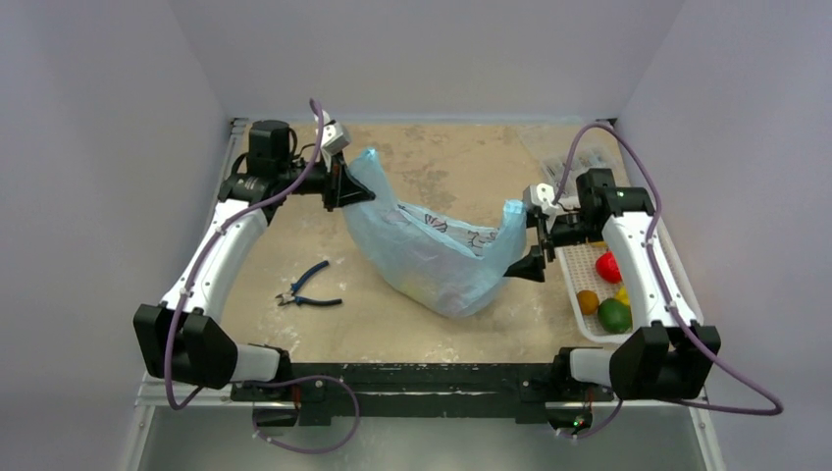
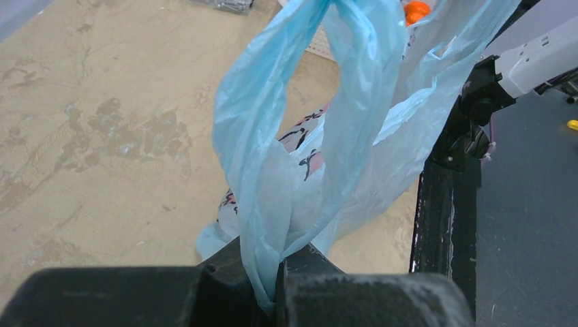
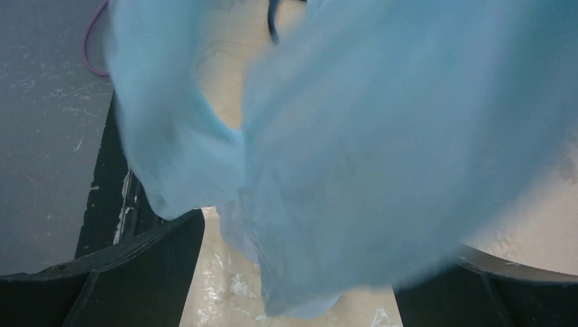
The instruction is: Place the fake fruits into the plastic bag and tie a complex knot
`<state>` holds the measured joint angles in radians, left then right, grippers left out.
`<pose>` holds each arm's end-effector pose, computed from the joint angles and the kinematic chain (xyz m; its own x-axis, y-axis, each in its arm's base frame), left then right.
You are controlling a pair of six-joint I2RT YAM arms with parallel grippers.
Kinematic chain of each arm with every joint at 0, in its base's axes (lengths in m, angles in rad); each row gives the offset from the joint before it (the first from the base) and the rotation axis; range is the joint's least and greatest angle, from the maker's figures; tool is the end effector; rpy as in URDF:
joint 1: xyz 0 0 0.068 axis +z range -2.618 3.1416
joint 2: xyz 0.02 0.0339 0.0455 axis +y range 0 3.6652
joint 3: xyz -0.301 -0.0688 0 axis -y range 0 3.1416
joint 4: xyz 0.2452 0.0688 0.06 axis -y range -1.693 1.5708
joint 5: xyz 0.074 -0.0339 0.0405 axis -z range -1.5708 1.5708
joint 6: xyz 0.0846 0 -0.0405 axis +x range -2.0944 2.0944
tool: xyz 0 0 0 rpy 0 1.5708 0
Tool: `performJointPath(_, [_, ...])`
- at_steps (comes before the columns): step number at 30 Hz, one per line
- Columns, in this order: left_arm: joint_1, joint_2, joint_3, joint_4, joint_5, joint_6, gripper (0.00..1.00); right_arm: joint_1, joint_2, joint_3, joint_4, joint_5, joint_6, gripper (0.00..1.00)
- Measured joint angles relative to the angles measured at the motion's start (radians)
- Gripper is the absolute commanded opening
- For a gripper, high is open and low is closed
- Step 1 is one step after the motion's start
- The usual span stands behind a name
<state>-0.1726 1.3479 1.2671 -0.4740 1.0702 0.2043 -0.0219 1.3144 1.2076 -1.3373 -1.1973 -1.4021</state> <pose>0.2829 -0.1247 0.3867 -0.3424 0.1585 -0.9261 0.9053 0.3192 -0.2801 0.2088 0.0742 0.3342 -0.0584 -0.3585 -0.9317 -0.9961 0.0831 0.0305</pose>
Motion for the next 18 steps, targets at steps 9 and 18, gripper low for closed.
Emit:
performJointPath(9, [-0.008, 0.012, 0.008, -0.014, -0.003, 0.001, 0.0, 0.015, -0.014, -0.019, -0.005, -0.007, -0.003, 0.99])
performJointPath(18, [-0.006, -0.002, -0.026, 0.065, -0.055, -0.077, 0.0, 0.015, -0.176, -0.145, 0.092, 0.001, 0.183, 0.99])
